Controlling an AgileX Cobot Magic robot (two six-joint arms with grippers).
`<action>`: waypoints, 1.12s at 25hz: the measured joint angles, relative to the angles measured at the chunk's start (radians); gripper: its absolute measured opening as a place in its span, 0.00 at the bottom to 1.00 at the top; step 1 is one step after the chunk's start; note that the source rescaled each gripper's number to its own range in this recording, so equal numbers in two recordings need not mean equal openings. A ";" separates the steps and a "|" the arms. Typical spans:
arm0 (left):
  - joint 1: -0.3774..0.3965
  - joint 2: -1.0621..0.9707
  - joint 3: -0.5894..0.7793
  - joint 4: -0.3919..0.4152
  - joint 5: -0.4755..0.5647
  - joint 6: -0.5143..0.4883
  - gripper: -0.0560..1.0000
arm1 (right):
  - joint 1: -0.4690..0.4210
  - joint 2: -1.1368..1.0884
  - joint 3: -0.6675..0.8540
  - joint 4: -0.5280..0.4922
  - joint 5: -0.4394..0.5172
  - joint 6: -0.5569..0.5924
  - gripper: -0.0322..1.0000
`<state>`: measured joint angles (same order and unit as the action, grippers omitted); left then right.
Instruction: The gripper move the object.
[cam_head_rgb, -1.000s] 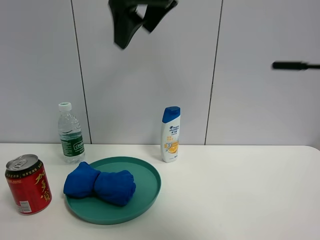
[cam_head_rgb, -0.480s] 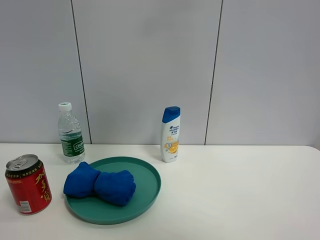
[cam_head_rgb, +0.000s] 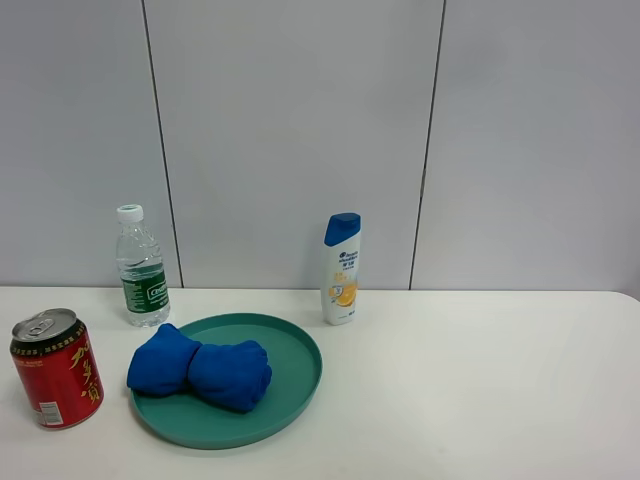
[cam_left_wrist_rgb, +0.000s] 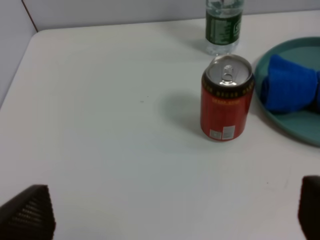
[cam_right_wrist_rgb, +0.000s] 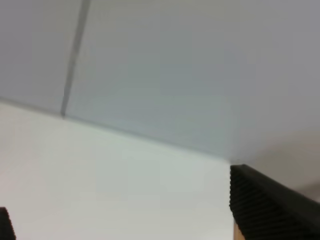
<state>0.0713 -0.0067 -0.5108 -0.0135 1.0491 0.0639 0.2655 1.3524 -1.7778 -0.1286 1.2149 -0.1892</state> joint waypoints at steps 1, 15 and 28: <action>0.000 0.000 0.000 0.000 0.000 0.000 1.00 | -0.039 -0.039 0.064 0.031 0.001 -0.020 0.83; 0.000 0.000 0.000 0.000 0.000 0.000 1.00 | -0.299 -0.816 0.709 0.161 -0.056 0.063 0.99; 0.000 0.000 0.000 0.000 0.000 0.000 1.00 | -0.299 -1.256 1.062 0.137 0.001 0.177 1.00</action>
<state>0.0713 -0.0067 -0.5108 -0.0135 1.0491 0.0639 -0.0332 0.0967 -0.7157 0.0088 1.2159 -0.0125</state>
